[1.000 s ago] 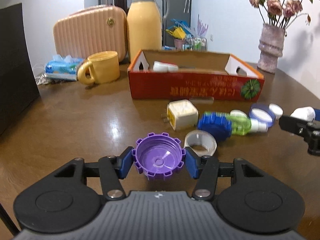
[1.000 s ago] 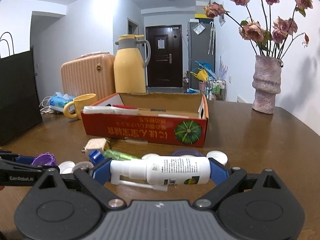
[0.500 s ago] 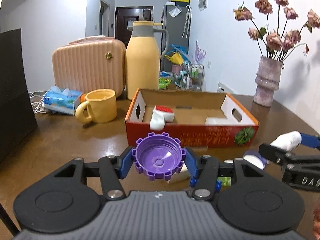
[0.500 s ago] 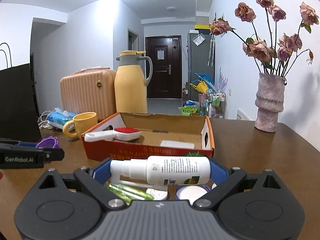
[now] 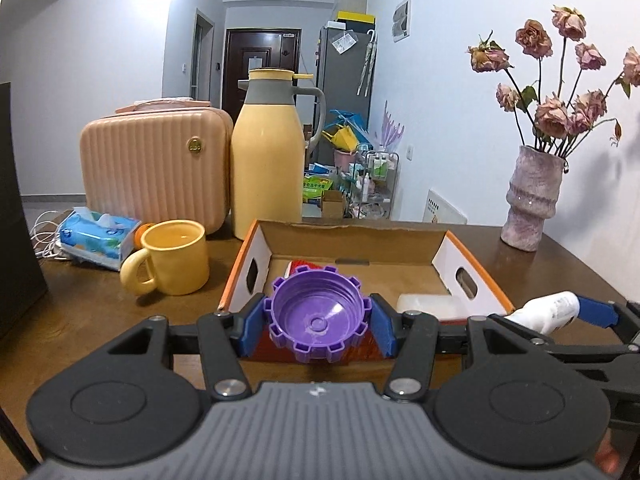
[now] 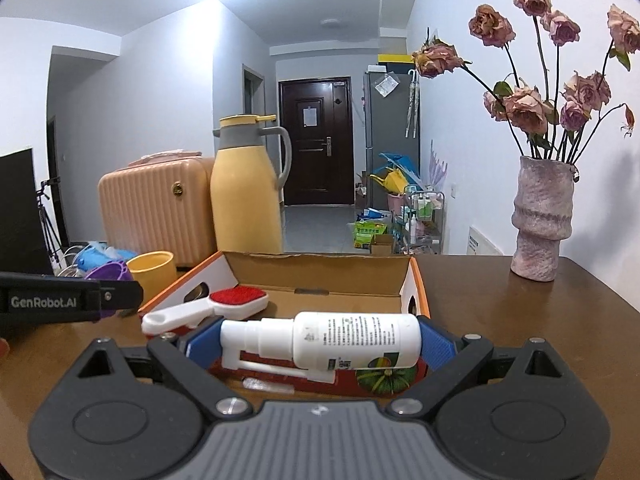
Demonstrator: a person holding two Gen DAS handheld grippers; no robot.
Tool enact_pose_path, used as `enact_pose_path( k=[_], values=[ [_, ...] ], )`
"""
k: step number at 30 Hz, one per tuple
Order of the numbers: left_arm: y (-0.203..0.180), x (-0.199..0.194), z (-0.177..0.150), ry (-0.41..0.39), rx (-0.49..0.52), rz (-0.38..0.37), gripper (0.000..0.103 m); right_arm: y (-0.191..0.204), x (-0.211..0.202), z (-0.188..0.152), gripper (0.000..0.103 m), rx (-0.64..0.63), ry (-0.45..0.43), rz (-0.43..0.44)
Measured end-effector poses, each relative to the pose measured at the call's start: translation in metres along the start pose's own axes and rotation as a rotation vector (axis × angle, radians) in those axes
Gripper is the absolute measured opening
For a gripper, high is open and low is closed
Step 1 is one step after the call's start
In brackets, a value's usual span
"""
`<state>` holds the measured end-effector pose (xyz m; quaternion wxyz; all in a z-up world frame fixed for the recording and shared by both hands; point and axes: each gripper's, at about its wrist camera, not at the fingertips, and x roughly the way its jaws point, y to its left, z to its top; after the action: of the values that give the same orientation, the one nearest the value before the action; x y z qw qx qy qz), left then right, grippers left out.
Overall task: Organize rigid objects
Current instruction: 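Carry the spray bottle and purple cap over the cardboard box with both grippers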
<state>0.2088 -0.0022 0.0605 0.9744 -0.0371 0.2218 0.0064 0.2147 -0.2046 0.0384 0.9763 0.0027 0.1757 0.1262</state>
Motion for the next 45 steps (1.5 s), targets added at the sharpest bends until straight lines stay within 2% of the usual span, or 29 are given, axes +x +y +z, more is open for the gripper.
enact_pose_path(
  k=[7,23,33,45],
  values=[
    [-0.005,0.030,0.012,0.003,-0.013,-0.006,0.055,-0.006,0.034,0.008,0.098,0.027,0.007,-0.009],
    [-0.002,0.112,0.030,0.046,-0.043,0.048,0.055,-0.023,0.115,0.026,0.098,0.075,0.030,-0.056],
    [-0.002,0.147,0.038,0.077,-0.043,0.080,0.055,-0.030,0.146,0.035,0.098,0.073,0.049,-0.070],
    [-0.001,0.170,0.044,0.095,-0.036,0.108,0.055,-0.026,0.173,0.041,0.098,0.026,0.095,-0.084]
  ],
)
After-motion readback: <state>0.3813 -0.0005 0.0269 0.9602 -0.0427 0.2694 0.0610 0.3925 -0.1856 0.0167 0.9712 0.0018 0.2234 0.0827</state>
